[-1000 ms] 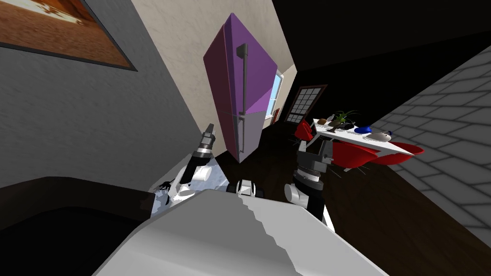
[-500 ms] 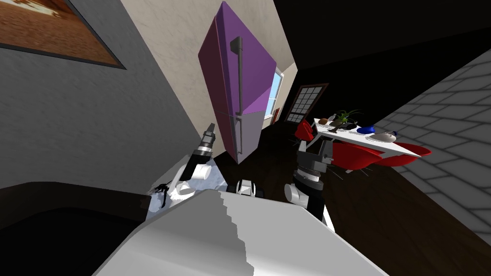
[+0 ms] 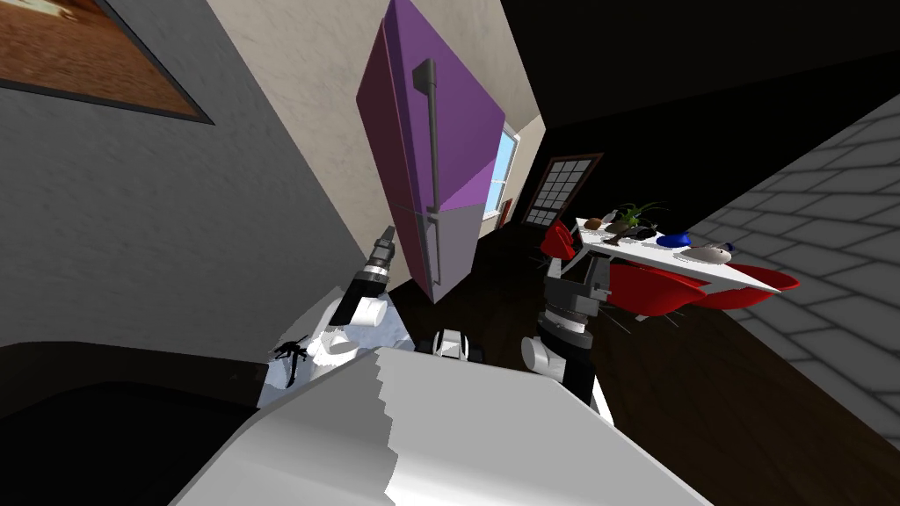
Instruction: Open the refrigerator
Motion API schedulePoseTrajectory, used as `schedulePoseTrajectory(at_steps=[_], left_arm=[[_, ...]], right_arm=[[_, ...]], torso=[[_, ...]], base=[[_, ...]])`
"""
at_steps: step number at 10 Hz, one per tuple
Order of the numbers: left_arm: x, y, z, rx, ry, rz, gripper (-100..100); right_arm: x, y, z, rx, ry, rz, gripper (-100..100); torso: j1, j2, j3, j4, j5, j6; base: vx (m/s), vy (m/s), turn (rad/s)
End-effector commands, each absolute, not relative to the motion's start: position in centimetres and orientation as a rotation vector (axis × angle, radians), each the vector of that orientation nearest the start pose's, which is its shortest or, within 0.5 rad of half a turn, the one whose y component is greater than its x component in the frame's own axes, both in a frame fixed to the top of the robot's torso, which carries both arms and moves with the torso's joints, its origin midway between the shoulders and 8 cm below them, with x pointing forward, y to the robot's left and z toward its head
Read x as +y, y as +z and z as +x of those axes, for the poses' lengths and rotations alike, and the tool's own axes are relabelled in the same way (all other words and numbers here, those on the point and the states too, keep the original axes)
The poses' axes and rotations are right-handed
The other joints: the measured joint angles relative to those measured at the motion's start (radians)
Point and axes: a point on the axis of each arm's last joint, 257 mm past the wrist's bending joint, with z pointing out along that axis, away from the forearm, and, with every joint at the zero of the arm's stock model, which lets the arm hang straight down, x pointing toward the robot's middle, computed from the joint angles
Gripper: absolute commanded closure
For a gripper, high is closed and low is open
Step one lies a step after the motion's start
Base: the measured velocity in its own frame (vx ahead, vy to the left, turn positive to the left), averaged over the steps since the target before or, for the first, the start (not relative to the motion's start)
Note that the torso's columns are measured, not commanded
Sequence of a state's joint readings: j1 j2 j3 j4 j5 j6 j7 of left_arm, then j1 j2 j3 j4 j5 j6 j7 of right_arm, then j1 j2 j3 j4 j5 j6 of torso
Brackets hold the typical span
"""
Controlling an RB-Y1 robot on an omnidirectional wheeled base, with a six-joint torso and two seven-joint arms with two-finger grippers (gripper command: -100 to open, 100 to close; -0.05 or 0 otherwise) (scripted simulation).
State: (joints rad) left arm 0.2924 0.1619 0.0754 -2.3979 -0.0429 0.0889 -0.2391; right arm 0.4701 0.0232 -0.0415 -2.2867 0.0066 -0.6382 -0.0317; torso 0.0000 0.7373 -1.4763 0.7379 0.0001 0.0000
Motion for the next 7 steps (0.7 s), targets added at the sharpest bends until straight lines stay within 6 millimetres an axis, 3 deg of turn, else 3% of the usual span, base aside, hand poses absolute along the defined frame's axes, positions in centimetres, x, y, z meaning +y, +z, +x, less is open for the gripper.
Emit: schedulePoseTrajectory(at_steps=[1,7], left_arm=[[28.8,2.7,42.2,1.012,-0.895,-0.642,-100],[30.0,1.0,43.4,1.082,-0.824,-0.715,-100]], right_arm=[[-28.5,6.1,31.6,0.470,1.331,0.533,0],[-28.5,6.1,31.6,0.470,1.331,0.533,0]], torso=[[0.000,0.001,0.000,0.000,0.000,0.000],[-0.001,0.001,0.000,0.000,0.000,0.000]], base=[[0.060,-0.054,0.006],[0.071,-0.057,0.006]])
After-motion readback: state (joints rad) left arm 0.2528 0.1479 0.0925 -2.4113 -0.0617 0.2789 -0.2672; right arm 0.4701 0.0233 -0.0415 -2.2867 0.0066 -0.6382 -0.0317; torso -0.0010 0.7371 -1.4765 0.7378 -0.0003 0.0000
